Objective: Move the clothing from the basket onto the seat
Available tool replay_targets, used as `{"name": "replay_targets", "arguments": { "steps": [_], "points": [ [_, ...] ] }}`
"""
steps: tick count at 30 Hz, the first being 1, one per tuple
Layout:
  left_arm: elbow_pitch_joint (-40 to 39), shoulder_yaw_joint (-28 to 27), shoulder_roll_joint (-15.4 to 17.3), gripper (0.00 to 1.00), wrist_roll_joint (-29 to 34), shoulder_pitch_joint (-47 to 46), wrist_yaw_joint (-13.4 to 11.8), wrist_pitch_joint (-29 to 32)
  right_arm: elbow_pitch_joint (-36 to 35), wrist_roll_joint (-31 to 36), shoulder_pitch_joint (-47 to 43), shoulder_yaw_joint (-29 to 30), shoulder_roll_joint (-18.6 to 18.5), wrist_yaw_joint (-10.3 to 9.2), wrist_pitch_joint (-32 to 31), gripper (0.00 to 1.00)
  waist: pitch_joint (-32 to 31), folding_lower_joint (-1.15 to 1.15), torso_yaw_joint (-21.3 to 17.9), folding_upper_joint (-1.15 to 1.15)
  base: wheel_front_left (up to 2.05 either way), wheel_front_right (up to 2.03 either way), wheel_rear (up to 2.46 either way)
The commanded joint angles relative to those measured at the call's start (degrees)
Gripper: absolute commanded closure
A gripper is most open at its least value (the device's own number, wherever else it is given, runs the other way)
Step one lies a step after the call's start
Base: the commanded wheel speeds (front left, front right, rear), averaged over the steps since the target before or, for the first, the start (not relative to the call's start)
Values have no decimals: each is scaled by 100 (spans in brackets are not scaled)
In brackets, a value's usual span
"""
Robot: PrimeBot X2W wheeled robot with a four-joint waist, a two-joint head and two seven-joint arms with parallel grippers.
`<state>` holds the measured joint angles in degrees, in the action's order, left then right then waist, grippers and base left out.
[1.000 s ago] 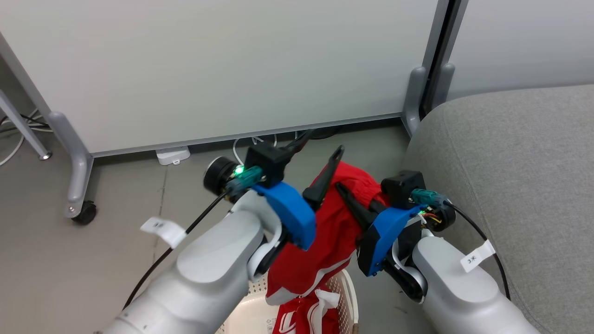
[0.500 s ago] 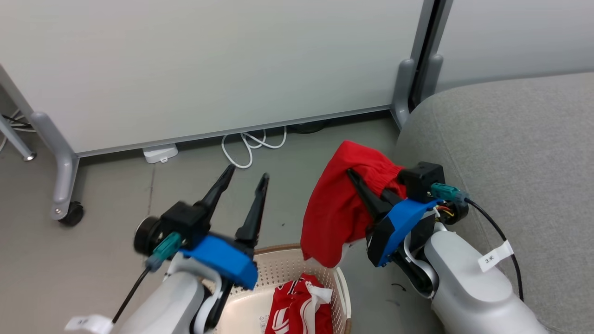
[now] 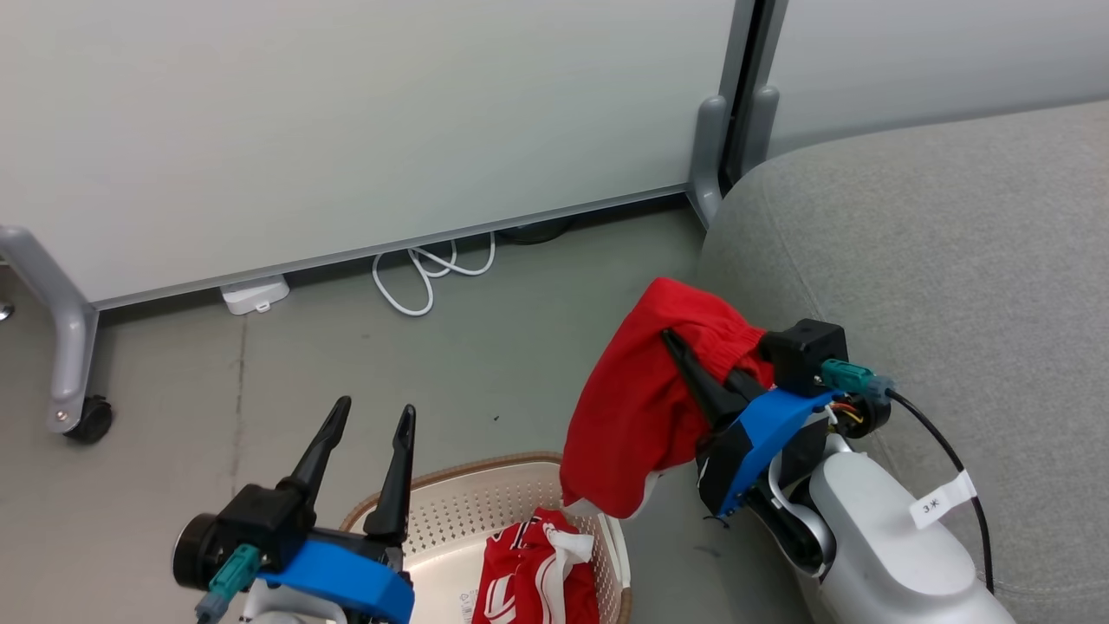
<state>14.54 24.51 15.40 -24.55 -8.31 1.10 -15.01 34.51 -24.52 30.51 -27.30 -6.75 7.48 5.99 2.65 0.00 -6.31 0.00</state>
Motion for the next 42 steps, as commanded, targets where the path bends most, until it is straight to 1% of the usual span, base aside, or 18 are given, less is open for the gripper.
{"name": "replay_targets", "arguments": {
  "steps": [1, 7, 11, 17, 25, 33, 42],
  "points": [
    [-99, -163, -69, 0, 71, 133, 0, -25, -71, 28, -91, 45, -10, 3, -30, 100, 19, 0, -48, 0, 0, 0, 0],
    [-242, -631, -290, 0, 434, 503, 203, -25, -304, 171, -221, 241, -5, 3, -150, 100, 64, 0, -127, 0, 0, 0, 0],
    [-224, -773, -408, 0, 639, 532, 344, -25, -427, 248, -289, 359, 29, 3, -209, 100, 101, 0, -240, 0, 0, 0, 0],
    [-185, -912, -519, 0, 832, 454, 488, -26, -593, 341, -367, 488, 67, 3, -280, 100, 166, 0, -537, 0, 0, 0, 0],
    [-146, -1029, -575, 0, 977, 359, 594, -26, -812, 419, -438, 602, 102, 3, -343, 100, 275, 0, -1072, 0, 0, 0, 0],
    [-134, -1071, -551, 0, 1054, 299, 632, -26, -978, 421, -536, 648, 149, 3, -388, 100, 378, 0, -1608, 0, 0, 0, 0],
    [-104, -1084, -509, 0, 1042, 245, 648, -26, -1002, 424, -645, 655, 205, 3, -355, 100, 440, 0, -2048, 0, 0, 0, 0]
  ]
}}
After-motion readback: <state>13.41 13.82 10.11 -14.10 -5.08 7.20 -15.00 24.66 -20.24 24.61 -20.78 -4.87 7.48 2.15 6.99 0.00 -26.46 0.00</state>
